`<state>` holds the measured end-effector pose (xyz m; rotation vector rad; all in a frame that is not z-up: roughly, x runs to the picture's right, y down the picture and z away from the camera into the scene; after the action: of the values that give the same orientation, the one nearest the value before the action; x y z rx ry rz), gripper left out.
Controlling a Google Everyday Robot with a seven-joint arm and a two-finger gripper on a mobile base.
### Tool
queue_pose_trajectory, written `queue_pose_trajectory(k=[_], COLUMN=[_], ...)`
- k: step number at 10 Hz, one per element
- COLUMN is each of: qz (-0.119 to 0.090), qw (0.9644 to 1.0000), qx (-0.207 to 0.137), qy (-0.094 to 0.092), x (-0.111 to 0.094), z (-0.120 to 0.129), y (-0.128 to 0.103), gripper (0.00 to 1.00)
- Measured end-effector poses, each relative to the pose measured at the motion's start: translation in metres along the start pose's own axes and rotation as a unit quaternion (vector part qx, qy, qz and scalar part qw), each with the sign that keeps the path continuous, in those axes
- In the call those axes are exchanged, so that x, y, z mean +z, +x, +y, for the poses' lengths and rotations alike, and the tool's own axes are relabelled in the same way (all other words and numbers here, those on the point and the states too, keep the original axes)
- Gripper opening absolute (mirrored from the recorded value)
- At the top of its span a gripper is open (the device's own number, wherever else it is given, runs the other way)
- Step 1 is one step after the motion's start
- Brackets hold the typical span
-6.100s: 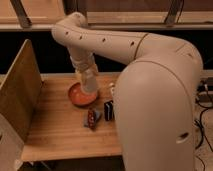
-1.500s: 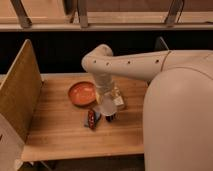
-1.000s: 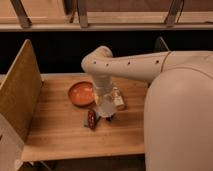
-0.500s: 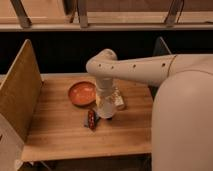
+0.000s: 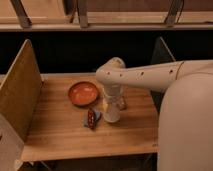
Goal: Place the ceramic cup over the eraser
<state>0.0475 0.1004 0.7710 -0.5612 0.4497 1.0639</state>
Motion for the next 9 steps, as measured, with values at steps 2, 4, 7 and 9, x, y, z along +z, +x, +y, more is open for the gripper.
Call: queue_pose_trajectory(k=[2,4,7,9], qz=[-0.002,-0.002,-0.002,-0.001], qw=[1.0,1.0,1.0,1.0], qx=[-0.003,-0.004,-0.004,-0.004], qy=[-0.002,-0.002,-0.002,-0.002], x=[0.0033,0.0034,0.0034,0.0041], z=[0.0026,0.0031,0.0033,0.0033], y=[-0.0006,-0.0005,-0.0004,-0.0003], gripper=[0.0,0.14,0.43,0.63])
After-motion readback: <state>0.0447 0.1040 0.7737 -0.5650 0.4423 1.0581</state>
